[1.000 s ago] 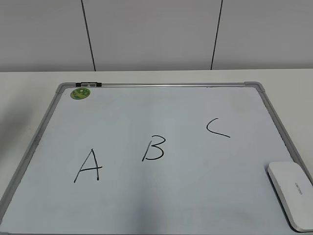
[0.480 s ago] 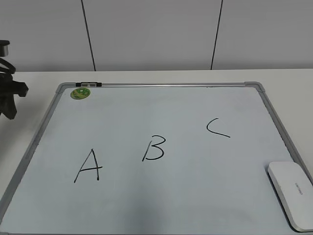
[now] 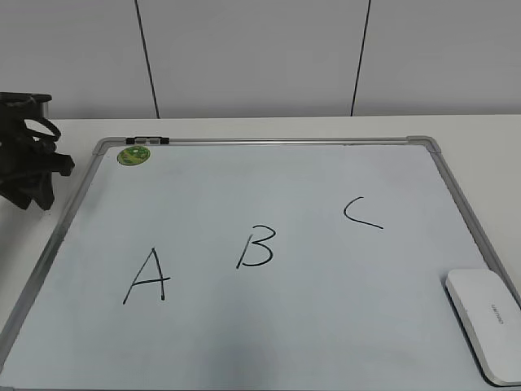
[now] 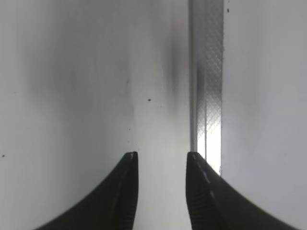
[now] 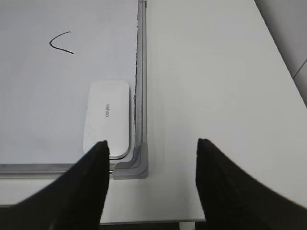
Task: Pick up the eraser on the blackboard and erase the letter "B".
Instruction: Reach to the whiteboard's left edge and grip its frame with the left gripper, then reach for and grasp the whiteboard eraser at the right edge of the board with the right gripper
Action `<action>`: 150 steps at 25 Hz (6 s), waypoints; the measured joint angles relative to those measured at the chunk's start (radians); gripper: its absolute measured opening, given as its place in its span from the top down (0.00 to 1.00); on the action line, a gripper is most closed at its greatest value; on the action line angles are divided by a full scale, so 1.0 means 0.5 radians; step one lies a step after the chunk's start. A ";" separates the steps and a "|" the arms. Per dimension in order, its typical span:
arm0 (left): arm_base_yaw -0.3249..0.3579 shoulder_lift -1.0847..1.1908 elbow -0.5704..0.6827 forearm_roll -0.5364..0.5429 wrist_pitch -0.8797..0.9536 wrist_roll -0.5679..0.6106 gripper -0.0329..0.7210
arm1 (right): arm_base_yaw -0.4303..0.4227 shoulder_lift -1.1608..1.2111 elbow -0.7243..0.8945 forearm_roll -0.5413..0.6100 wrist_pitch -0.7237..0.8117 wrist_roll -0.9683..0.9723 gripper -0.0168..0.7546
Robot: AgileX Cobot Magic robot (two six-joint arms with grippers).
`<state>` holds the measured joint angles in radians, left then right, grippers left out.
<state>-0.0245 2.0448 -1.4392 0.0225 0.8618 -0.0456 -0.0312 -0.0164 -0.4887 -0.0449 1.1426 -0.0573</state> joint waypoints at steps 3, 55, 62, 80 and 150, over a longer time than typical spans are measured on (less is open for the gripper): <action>0.000 0.064 -0.043 -0.045 0.024 0.045 0.63 | 0.000 0.000 0.000 0.000 0.000 0.000 0.42; 0.000 0.199 -0.073 -0.291 0.096 0.164 0.92 | 0.052 0.998 -0.319 0.640 -0.023 -0.186 0.42; 0.000 0.199 -0.073 -0.294 0.096 0.164 0.92 | 0.052 1.255 -0.319 0.663 -0.071 -0.191 0.42; 0.000 0.199 -0.073 -0.303 0.096 0.164 0.92 | 0.170 2.219 -0.324 0.610 -0.405 -0.191 0.39; 0.004 0.199 -0.073 -0.345 0.101 0.164 0.92 | 0.369 3.362 -0.578 0.090 -0.827 0.371 0.30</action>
<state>-0.0228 2.1442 -1.4759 -0.1501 0.9121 0.0367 0.1531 1.6648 -0.7777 0.0000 0.7290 0.1283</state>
